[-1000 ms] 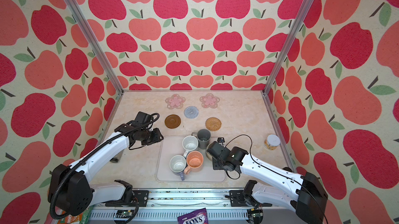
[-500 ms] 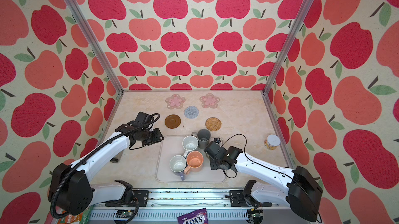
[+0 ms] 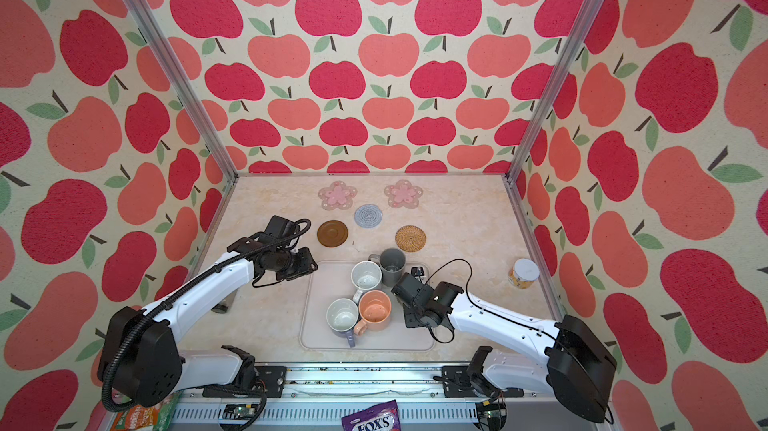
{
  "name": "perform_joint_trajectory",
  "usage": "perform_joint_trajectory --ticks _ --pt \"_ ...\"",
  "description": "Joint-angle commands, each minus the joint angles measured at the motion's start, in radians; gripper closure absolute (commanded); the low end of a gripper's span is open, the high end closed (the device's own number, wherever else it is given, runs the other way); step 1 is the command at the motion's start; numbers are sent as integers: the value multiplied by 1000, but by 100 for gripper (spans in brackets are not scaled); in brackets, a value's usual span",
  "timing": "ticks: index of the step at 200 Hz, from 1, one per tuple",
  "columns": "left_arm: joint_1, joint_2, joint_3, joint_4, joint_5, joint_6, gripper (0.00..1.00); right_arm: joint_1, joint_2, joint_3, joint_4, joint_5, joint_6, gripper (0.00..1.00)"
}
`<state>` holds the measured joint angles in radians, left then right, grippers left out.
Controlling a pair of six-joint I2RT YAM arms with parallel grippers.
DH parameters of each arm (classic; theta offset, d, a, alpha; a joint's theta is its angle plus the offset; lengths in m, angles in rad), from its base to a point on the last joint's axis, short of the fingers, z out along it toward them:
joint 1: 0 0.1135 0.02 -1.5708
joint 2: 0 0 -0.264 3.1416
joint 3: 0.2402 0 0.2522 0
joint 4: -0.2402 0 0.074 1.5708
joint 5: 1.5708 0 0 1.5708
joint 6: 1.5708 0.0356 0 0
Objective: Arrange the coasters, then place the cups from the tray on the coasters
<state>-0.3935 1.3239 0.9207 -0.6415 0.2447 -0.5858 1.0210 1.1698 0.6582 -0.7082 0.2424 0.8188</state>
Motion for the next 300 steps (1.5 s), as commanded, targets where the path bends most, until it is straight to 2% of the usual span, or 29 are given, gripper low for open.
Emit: perform_joint_trajectory --ticks 1,24,54,102,154,229,300 --pt "-7 11 -2 8 -1 -9 62 -3 -9 -15 -18 18 18 79" --pt "-13 19 0 12 -1 -14 62 -2 -23 -18 -28 28 24 86" --pt "-25 32 4 14 0 -16 62 -2 -68 -26 -55 49 45 100" --pt "-34 57 28 12 -8 -16 62 -4 -168 -17 -93 107 47 100" --pt "-34 99 67 3 -15 -5 62 -50 -174 66 -165 151 -20 100" --pt "-25 185 199 -47 -41 32 62 -228 -208 130 -155 149 -163 100" --pt "4 268 308 -68 -36 48 62 -421 -74 248 -32 48 -359 100"
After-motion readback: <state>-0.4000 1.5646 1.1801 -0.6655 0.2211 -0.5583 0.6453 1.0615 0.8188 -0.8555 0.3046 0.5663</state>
